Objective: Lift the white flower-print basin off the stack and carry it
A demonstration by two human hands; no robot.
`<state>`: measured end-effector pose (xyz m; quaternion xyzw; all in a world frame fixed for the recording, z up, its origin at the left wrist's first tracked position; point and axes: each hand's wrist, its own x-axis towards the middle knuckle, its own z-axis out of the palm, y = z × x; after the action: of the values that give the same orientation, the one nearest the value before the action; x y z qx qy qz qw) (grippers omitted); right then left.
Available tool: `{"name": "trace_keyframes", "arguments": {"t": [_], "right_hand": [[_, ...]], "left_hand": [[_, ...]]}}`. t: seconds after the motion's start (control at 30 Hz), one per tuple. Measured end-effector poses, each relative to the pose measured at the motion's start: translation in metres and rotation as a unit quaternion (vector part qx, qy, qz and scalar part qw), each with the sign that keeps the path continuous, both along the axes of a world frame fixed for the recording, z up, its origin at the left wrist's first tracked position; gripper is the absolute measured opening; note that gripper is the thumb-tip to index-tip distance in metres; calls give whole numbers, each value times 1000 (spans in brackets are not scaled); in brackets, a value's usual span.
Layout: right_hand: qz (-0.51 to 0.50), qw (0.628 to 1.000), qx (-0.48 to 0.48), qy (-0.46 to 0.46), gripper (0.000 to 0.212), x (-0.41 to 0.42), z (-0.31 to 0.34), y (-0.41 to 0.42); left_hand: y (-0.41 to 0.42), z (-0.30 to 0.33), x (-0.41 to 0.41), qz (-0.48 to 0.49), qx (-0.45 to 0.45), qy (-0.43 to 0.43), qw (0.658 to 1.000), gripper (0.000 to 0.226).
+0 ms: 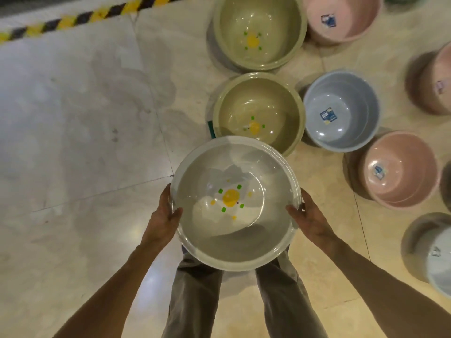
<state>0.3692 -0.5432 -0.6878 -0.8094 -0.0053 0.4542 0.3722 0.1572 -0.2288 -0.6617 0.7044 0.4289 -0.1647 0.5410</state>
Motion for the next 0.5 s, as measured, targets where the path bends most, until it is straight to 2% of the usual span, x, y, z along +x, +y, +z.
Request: {"name": "trace_keyframes", "arguments": {"t": [0.1,0.23,0.5], "right_hand": [[-22,1000,6,-10,57,14,26,15],[-70,997,17,-5,65,39,50,33],[-137,990,22,-19,64,91,31,39]], "left_hand": [[23,22,22,-10,14,18,1000,72],[55,48,60,-54,39,36,997,86],[89,34,151,-76,25,33,996,79]]}}
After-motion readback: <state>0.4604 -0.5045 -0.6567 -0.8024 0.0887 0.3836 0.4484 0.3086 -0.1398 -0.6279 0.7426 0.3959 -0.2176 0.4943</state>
